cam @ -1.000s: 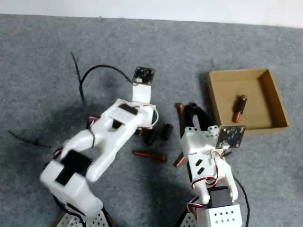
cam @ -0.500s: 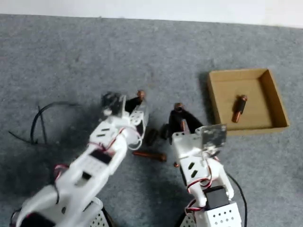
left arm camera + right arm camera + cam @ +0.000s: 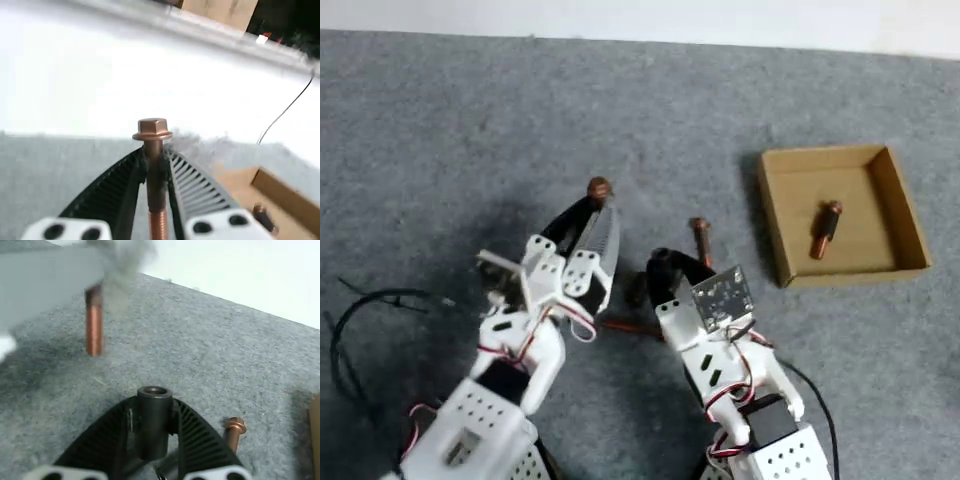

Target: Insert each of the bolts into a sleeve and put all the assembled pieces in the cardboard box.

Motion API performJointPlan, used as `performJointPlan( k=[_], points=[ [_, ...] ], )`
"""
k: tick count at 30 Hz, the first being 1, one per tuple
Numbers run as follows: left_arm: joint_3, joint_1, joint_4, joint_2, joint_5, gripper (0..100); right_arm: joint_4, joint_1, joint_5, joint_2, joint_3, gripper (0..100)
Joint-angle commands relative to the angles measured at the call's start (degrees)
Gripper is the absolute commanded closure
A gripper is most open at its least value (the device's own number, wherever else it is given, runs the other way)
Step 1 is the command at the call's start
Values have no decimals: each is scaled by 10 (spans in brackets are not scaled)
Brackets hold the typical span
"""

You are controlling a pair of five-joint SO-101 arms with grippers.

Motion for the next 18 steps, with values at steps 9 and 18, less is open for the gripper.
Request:
performJointPlan(
  k=[9,18],
  points=[
    [13,73,208,-296,4,995,-10,-55,6,-4,78,993],
    [7,99,274,-313,4,995,-57,-51,6,-4,78,993]
  ],
)
